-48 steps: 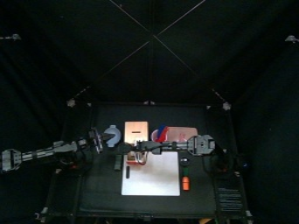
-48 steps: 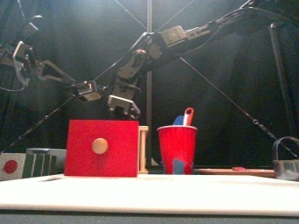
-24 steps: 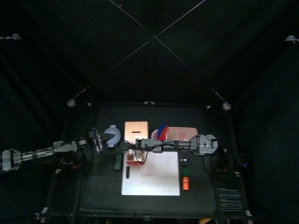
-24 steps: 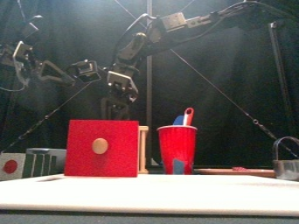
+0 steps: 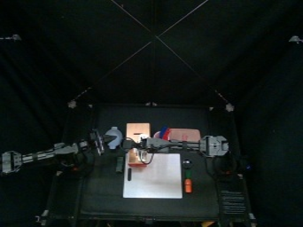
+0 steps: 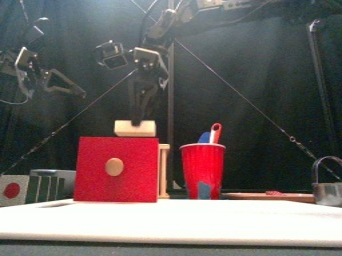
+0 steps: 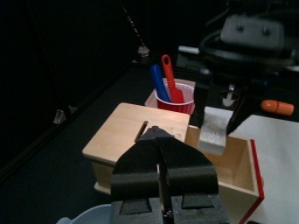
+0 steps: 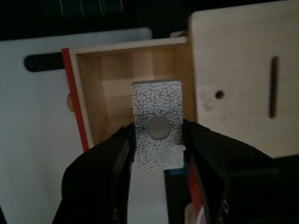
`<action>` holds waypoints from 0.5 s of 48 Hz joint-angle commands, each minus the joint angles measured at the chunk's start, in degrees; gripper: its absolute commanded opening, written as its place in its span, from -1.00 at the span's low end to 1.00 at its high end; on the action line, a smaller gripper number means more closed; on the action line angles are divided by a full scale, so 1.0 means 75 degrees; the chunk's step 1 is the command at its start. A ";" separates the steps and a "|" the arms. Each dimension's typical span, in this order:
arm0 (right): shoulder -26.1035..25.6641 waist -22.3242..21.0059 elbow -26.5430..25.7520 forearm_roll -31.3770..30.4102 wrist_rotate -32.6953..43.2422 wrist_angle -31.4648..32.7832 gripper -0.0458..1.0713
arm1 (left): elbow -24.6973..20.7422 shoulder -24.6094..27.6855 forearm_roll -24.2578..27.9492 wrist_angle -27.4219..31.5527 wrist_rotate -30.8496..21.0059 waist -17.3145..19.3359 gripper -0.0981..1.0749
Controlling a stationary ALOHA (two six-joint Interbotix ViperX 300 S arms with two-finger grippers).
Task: Place rice on cutting board
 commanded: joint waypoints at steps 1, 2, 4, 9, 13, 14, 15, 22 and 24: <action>-0.0727 0.0105 -0.0012 -0.0047 0.0281 0.0047 0.33 | -0.0164 0.0035 0.0012 -0.0070 0.0000 0.0012 -0.64; -0.0785 0.0129 0.0035 -0.0035 0.0387 0.0059 0.33 | -0.0164 0.0035 0.0012 -0.0082 0.0000 0.0012 -0.64; -0.0914 0.0188 0.0141 -0.0047 0.0574 0.0059 0.33 | -0.0164 0.0035 0.0012 -0.0070 0.0000 0.0012 -0.64; -0.1336 0.0363 0.0551 -0.0105 0.1219 0.0070 0.33 | -0.0176 0.0035 0.0000 -0.0070 0.0000 0.0012 -0.64; -0.1629 0.0527 0.1008 -0.0152 0.1770 0.0070 0.33 | -0.0187 0.0035 0.0012 -0.0070 0.0000 0.0012 -0.64; -0.1711 0.0563 0.1125 -0.0152 0.1934 0.0070 0.33 | -0.0187 0.0035 0.0000 -0.0082 0.0000 0.0012 -0.64; -0.1770 0.0609 0.1254 -0.0164 0.2098 0.0059 0.33 | -0.0187 0.0035 0.0012 -0.0070 0.0000 0.0012 -0.64; -0.2273 0.0973 0.2145 -0.0305 0.3563 0.0035 0.33 | -0.0223 0.0035 0.0023 -0.0070 0.0000 0.0012 -0.64; -0.2414 0.1090 0.2367 -0.0410 0.3949 0.0023 0.33 | -0.0234 0.0035 0.0035 -0.0082 0.0000 0.0012 -0.64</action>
